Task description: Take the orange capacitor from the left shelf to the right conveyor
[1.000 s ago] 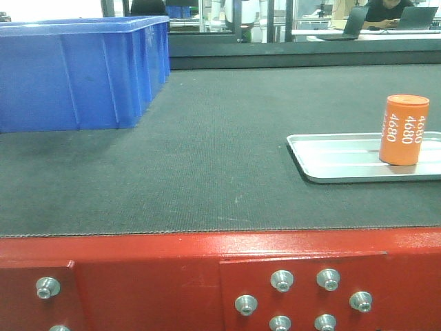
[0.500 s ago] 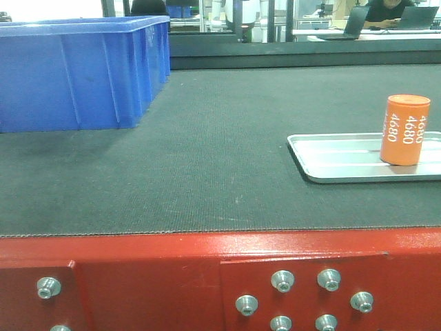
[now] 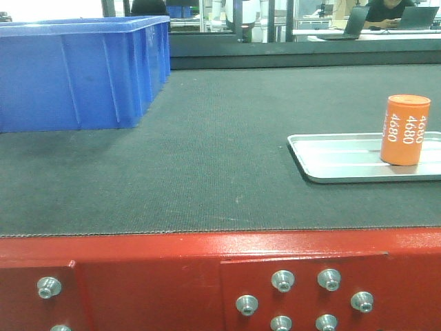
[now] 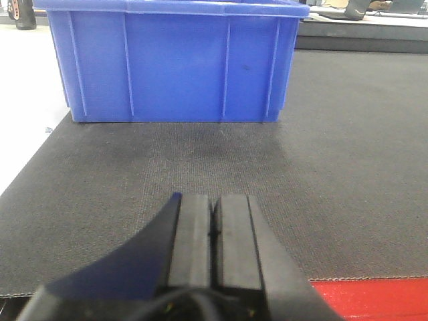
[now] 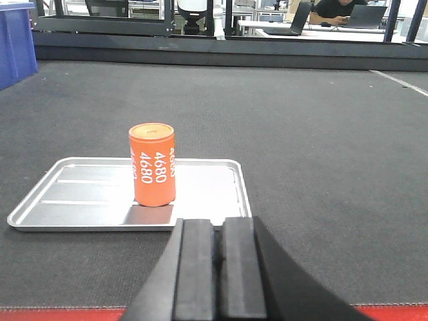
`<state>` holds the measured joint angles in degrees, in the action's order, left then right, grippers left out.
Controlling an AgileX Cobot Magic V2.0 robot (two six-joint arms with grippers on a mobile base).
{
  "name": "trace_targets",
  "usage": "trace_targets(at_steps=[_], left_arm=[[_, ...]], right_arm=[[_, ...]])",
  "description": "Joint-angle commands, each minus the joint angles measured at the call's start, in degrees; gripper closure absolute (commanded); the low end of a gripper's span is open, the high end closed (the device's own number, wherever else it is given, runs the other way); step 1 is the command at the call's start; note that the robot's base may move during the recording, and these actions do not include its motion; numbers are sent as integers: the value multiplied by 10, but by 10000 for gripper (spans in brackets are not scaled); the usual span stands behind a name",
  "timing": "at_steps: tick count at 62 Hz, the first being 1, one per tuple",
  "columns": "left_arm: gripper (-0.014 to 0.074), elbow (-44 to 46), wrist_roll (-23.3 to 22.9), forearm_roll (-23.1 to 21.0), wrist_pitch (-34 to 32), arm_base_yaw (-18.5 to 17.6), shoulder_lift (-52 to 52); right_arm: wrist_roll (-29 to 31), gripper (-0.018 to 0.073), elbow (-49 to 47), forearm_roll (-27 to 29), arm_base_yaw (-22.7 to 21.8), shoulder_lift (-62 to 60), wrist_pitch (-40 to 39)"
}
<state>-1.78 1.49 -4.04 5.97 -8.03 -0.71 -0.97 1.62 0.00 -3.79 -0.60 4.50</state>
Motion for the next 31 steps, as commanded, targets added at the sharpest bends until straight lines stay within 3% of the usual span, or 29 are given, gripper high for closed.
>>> trace_targets(at_steps=[1, 31], left_arm=[[723, 3, -1, -2, -48, 1, -6], [723, 3, -1, -2, -48, 1, -6]], right_arm=[[6, 502, -2, 0, -4, -8, -51], [6, 502, -2, 0, -4, -8, -51]])
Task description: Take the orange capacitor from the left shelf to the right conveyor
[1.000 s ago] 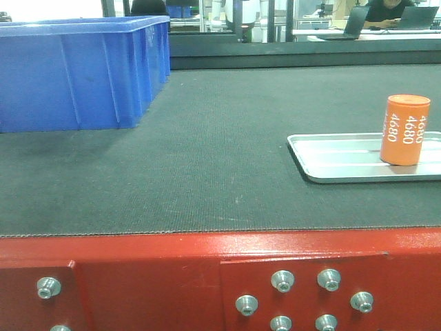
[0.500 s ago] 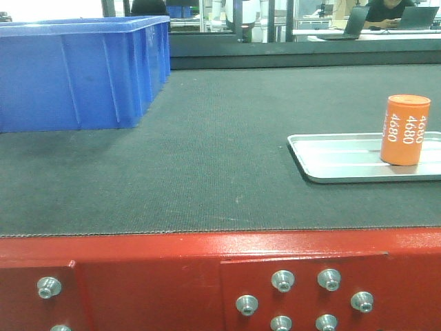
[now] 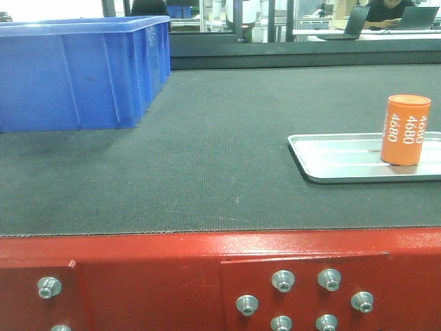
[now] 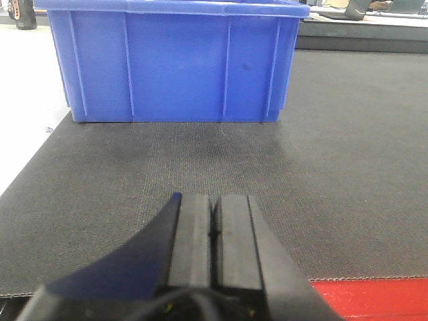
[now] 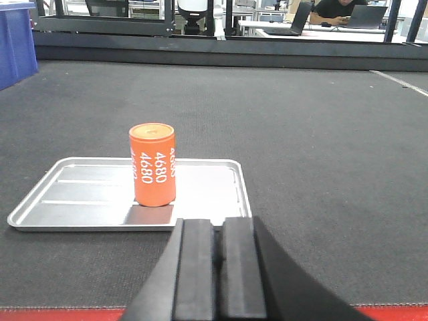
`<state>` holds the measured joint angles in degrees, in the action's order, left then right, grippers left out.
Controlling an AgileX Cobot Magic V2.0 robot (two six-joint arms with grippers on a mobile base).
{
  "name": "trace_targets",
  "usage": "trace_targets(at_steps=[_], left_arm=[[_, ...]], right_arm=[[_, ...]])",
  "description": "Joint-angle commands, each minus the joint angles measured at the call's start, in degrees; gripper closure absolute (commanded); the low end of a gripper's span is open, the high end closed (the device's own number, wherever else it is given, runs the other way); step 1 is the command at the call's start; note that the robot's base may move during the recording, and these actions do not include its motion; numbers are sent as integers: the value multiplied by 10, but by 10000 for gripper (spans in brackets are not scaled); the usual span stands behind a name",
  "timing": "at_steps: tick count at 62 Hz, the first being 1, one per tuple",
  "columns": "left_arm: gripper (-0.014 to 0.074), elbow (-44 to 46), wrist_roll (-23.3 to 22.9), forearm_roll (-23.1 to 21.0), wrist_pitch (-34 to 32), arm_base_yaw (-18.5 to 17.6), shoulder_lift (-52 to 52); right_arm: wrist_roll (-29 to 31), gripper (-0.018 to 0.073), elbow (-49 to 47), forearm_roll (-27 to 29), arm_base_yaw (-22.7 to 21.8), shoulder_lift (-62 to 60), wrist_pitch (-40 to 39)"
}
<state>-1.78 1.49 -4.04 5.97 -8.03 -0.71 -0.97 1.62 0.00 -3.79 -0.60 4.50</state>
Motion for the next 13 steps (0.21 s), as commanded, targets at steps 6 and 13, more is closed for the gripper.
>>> trace_targets(at_steps=[6, 13], left_arm=[[723, 3, -1, -2, -48, 1, -6], [723, 3, -1, -2, -48, 1, -6]], right_arm=[[6, 502, -2, 0, -4, -8, -51], [6, 502, -2, 0, -4, -8, -51]])
